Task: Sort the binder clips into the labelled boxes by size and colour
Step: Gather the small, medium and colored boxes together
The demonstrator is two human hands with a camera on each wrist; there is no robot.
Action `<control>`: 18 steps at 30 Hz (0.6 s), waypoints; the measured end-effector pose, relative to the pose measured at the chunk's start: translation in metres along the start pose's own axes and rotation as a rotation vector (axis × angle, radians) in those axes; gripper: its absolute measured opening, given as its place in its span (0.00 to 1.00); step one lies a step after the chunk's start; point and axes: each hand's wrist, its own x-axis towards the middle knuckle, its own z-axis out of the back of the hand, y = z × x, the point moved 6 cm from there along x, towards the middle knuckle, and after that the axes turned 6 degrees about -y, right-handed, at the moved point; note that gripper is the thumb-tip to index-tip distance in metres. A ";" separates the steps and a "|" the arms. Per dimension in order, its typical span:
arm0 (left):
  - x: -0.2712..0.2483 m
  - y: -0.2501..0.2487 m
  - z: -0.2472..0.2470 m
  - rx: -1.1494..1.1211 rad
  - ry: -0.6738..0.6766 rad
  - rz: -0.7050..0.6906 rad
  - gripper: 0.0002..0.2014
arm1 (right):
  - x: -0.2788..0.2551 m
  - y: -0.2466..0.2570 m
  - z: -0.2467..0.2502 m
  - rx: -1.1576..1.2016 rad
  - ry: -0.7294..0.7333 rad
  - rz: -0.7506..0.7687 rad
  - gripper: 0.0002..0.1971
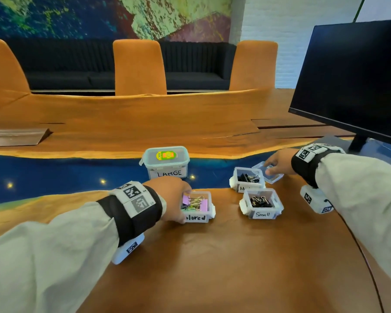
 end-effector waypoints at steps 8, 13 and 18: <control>-0.008 -0.009 0.001 -0.026 0.018 0.002 0.42 | -0.001 0.001 -0.009 -0.201 0.029 -0.008 0.23; -0.018 -0.012 -0.001 -0.101 0.069 0.011 0.54 | -0.012 -0.004 0.031 0.004 -0.114 -0.049 0.30; -0.020 0.007 0.025 -0.241 -0.014 0.010 0.60 | -0.058 0.045 0.110 0.304 -0.325 0.159 0.15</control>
